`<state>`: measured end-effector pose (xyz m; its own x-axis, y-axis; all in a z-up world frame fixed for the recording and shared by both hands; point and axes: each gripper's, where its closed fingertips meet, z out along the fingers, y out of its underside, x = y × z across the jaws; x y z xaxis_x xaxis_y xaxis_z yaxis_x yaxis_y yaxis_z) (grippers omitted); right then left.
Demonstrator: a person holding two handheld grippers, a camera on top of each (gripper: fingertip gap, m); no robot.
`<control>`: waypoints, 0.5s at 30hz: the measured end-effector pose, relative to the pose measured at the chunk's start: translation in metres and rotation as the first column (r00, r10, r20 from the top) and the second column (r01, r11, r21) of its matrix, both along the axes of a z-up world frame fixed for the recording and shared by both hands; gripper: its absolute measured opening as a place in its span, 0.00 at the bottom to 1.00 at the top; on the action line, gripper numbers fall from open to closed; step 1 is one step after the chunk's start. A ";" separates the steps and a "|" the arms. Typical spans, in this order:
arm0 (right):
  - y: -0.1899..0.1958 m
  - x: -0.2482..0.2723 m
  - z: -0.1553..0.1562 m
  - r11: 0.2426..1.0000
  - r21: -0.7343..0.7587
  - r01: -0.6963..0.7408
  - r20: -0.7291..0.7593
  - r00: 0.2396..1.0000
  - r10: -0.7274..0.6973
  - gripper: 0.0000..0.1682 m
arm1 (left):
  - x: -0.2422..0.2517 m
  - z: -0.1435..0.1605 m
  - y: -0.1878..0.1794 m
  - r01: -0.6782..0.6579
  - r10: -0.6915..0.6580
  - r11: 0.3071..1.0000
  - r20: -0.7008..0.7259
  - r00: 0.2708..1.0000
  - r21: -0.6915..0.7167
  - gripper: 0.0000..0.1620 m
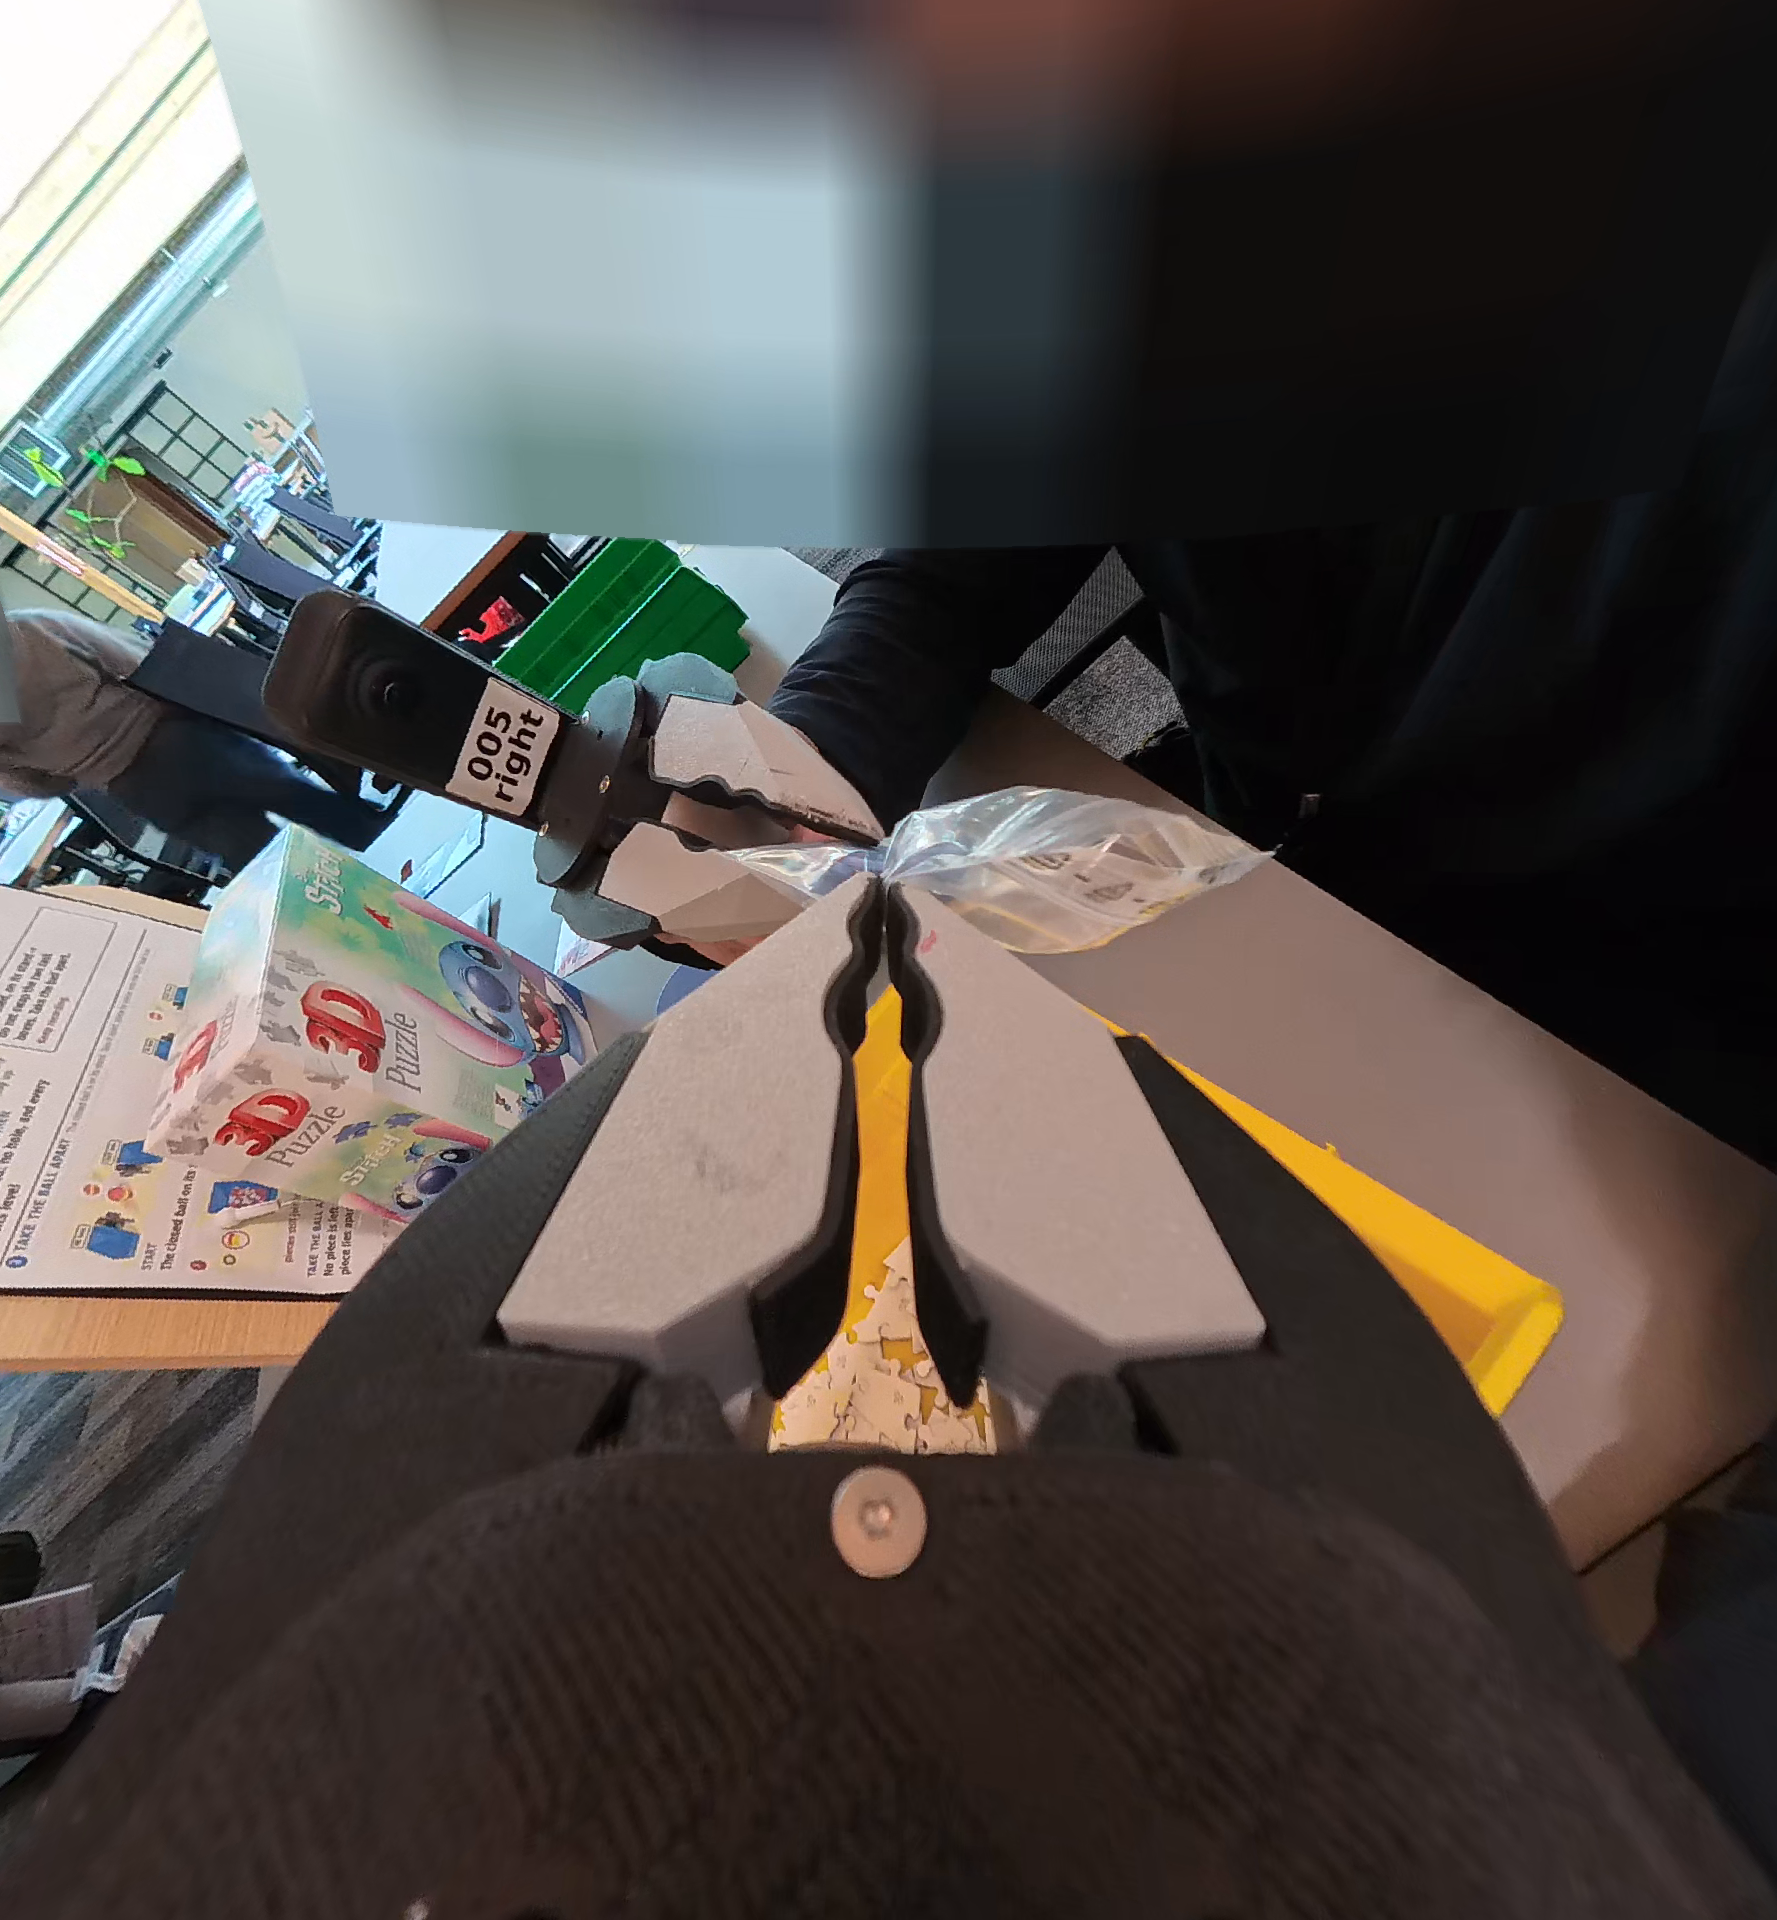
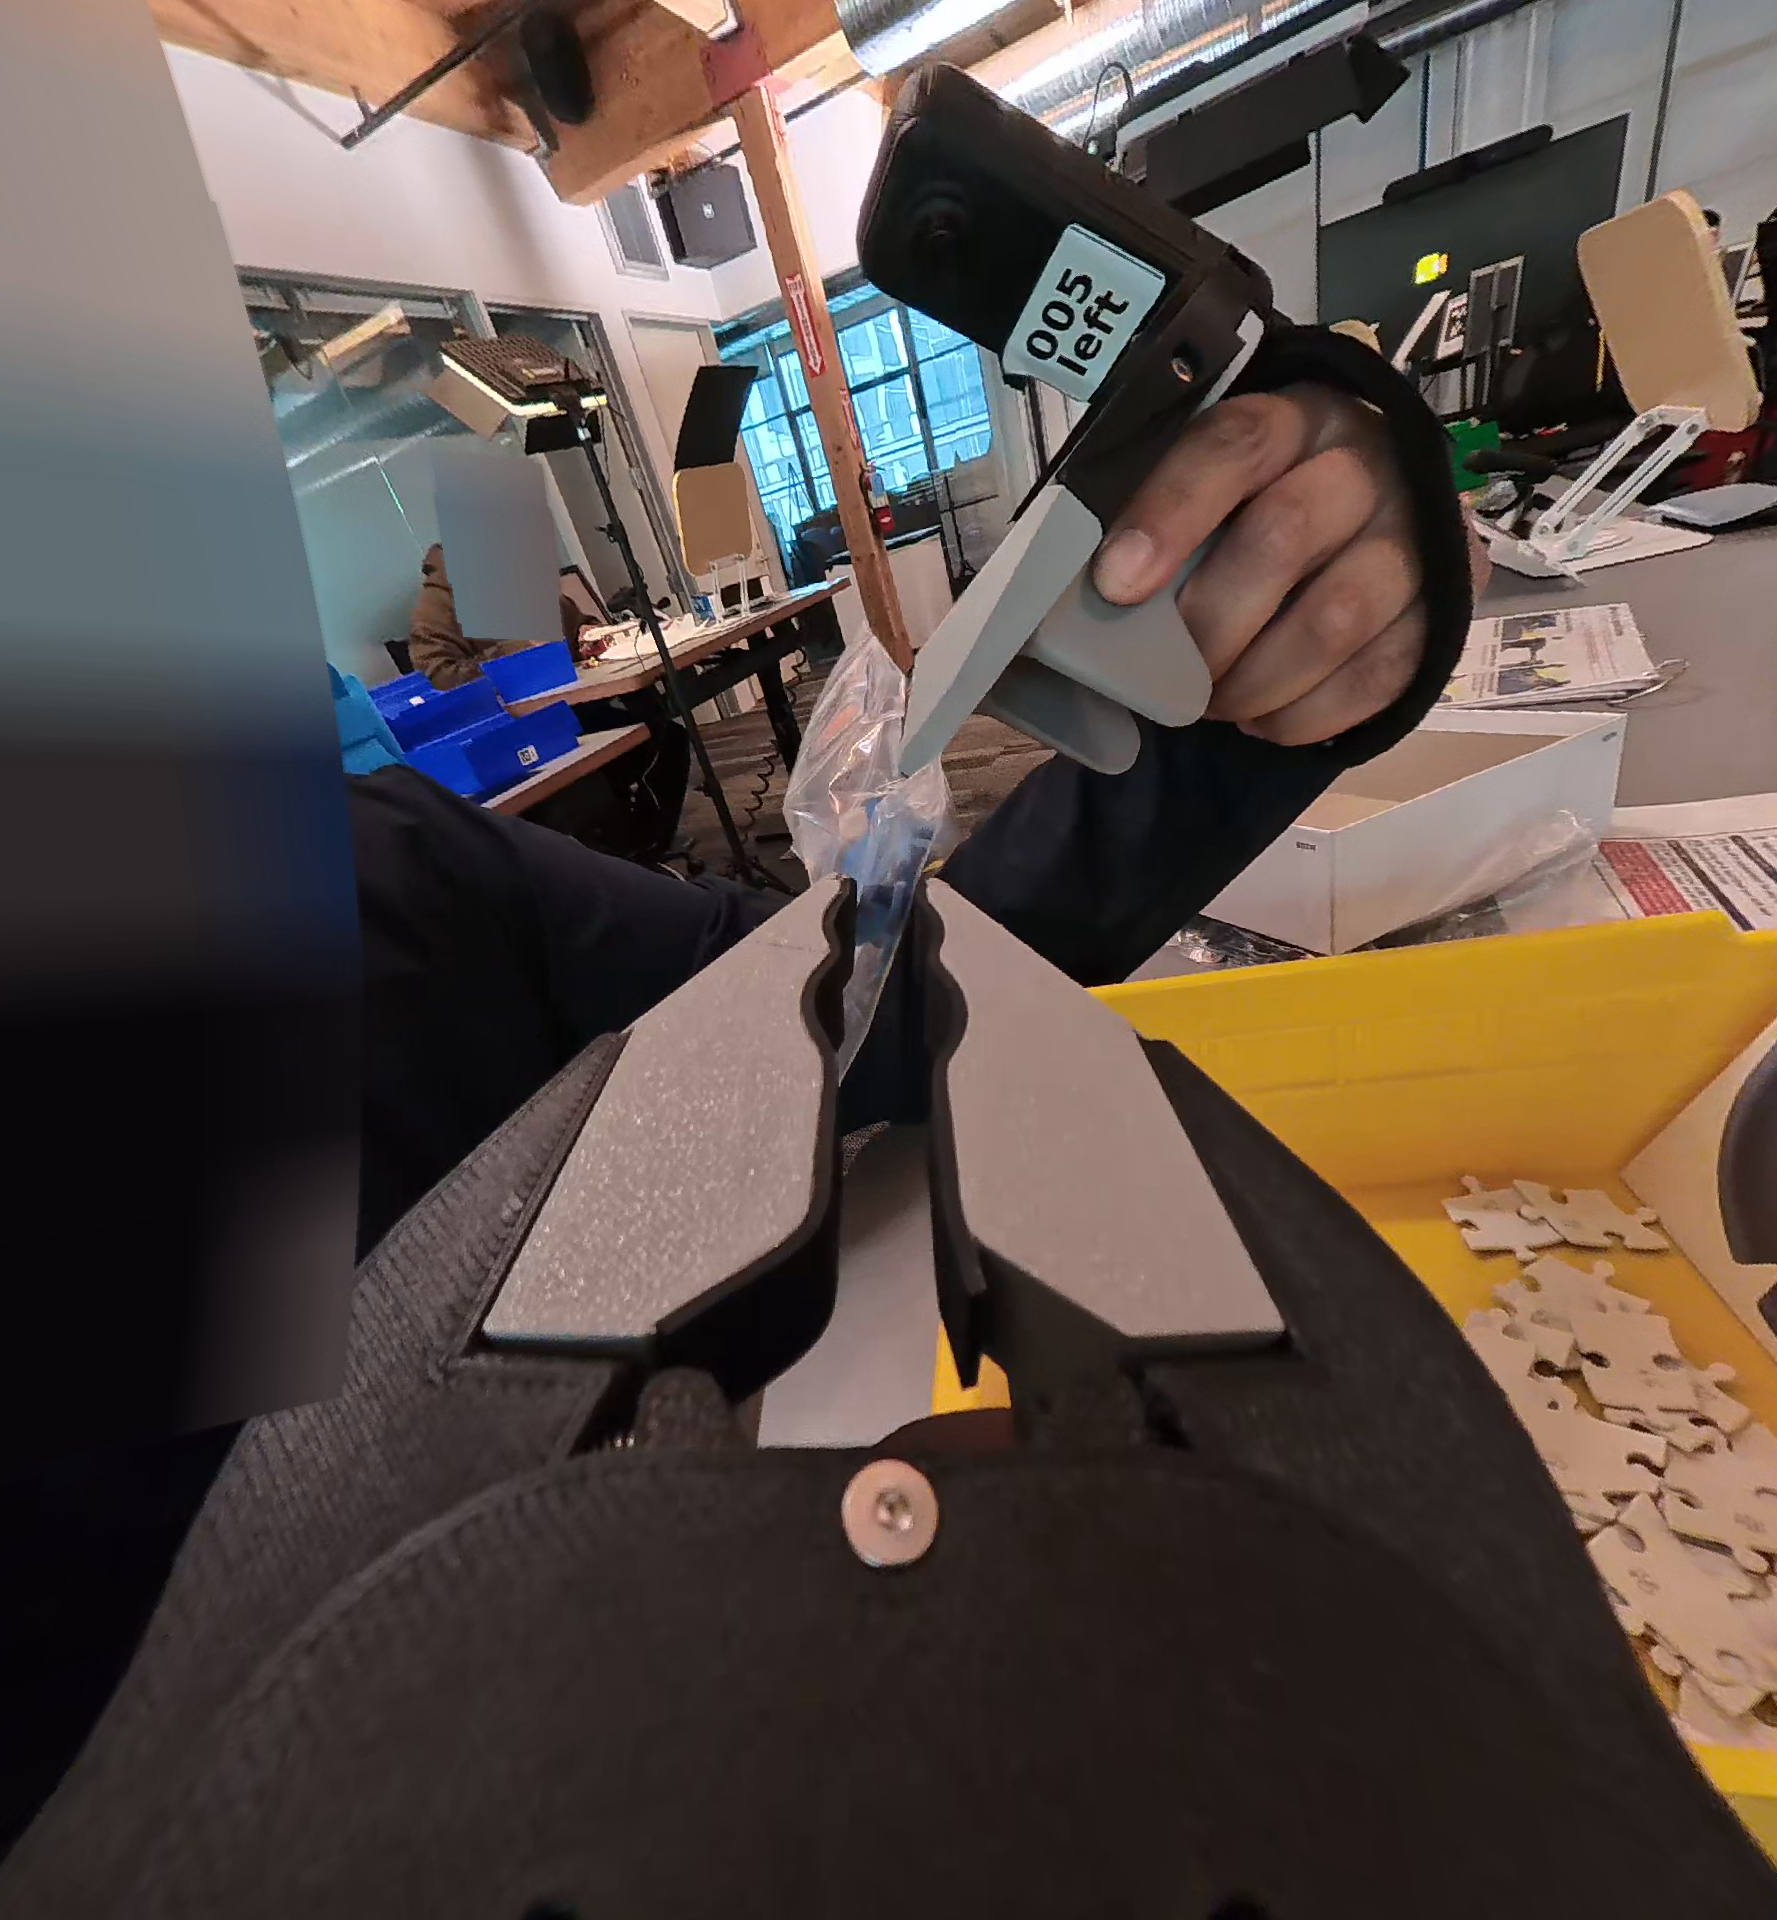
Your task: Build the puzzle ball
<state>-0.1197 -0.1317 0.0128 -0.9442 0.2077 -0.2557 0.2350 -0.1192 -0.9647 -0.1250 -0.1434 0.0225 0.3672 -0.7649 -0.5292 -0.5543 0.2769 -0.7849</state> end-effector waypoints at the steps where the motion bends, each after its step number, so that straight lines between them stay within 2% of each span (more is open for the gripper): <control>1: 0.000 0.000 0.000 1.000 -0.002 -0.002 0.006 1.000 0.002 0.04 | 0.000 0.000 0.000 -0.001 0.001 1.000 -0.001 1.000 0.000 0.00; 10: 0.008 -0.008 0.001 0.999 -0.010 0.037 0.034 0.999 -0.036 0.05 | -0.007 0.002 0.007 -0.046 0.046 0.999 0.010 0.999 0.010 0.00; 15: 0.032 -0.026 0.008 0.984 0.019 0.177 0.000 0.984 -0.177 0.18 | -0.023 0.015 0.027 -0.171 0.170 0.985 0.079 0.982 0.010 0.00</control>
<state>-0.1457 -0.0996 0.0205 -0.8916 0.3762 -0.2519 0.2138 -0.1404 -0.9667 -0.1479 -0.1168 0.0378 0.5316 -0.6789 -0.5065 -0.5323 0.1974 -0.8232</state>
